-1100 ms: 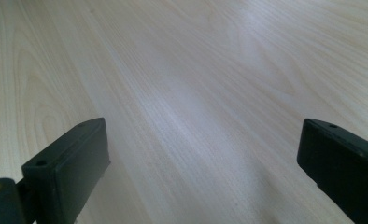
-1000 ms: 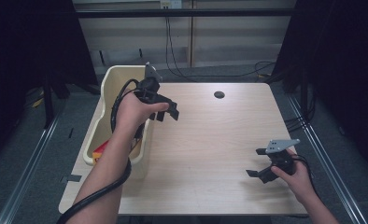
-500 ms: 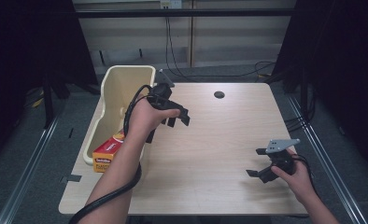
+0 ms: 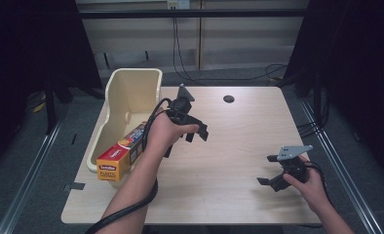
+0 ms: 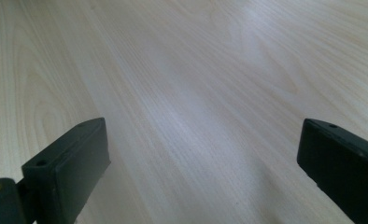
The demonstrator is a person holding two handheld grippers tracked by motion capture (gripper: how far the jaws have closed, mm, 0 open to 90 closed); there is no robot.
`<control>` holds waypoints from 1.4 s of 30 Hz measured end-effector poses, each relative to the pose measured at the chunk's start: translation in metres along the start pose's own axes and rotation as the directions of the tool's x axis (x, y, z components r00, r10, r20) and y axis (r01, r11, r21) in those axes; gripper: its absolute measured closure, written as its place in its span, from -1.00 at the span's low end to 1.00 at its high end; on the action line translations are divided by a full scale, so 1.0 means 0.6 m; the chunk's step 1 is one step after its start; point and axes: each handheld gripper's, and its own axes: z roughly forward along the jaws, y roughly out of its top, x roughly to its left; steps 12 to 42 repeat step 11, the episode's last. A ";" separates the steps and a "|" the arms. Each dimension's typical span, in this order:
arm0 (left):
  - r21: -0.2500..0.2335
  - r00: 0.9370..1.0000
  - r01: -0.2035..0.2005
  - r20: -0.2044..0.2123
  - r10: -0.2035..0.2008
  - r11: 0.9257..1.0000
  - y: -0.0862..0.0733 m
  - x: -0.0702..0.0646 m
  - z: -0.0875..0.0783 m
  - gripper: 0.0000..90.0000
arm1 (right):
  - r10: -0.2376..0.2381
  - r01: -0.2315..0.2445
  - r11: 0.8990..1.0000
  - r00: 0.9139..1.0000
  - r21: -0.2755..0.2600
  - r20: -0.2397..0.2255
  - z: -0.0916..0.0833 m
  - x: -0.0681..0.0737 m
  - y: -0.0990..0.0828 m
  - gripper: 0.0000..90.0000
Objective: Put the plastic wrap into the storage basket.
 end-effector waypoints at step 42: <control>0.009 0.999 -0.027 0.027 0.026 1.000 -0.012 -0.001 0.044 -0.67 | -0.001 0.001 1.000 1.000 0.004 0.000 0.006 0.002 0.000 -0.94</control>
